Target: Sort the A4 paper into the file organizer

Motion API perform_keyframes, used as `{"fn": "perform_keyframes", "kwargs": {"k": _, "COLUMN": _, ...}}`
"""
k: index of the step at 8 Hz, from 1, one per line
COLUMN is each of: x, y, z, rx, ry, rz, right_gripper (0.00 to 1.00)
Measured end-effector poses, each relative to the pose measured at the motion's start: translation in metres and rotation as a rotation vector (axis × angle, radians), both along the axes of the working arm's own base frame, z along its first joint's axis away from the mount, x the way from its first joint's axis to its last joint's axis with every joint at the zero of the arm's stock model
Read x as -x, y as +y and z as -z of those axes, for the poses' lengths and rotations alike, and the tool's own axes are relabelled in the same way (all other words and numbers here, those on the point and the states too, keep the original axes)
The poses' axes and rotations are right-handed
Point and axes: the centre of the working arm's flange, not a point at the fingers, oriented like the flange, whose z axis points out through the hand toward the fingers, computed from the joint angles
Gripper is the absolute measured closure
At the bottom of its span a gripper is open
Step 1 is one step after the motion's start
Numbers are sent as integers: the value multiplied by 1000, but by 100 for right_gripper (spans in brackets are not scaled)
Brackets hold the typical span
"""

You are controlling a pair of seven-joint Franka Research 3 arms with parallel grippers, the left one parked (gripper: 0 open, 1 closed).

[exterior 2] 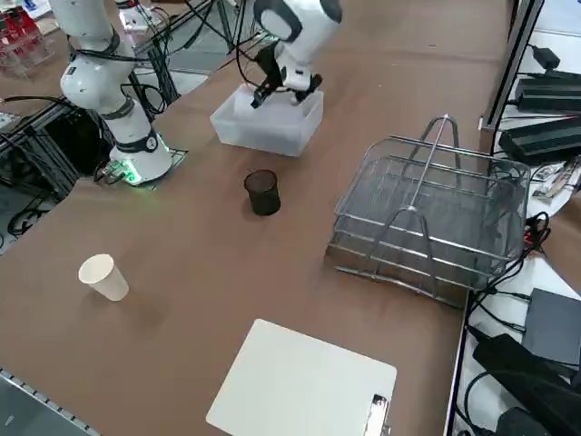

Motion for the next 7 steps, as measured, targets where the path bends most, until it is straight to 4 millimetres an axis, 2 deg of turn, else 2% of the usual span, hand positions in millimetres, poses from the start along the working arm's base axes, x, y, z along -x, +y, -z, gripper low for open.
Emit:
{"fn": "perform_keyframes", "kwargs": {"k": 2, "x": -42, "y": -45, "z": -87, "rx": -31, "ry": -110, "rz": 77, "right_gripper": 99}}
{"fn": "perform_keyframes", "kwargs": {"k": 4, "x": -71, "y": -112, "z": -168, "rx": -49, "ry": -265, "rz": 194, "right_gripper": 99}}
{"fn": "perform_keyframes", "kwargs": {"k": 5, "x": -79, "y": -147, "z": -194, "rx": -79, "ry": -320, "rz": 268, "right_gripper": 99}}
{"fn": "perform_keyframes", "kwargs": {"k": 6, "x": -83, "y": -181, "z": -210, "rx": -129, "ry": -363, "rz": 354, "right_gripper": 99}}
{"fn": "perform_keyframes", "kwargs": {"k": 7, "x": -87, "y": -218, "z": -216, "rx": -177, "ry": -407, "rz": 448, "right_gripper": 99}}
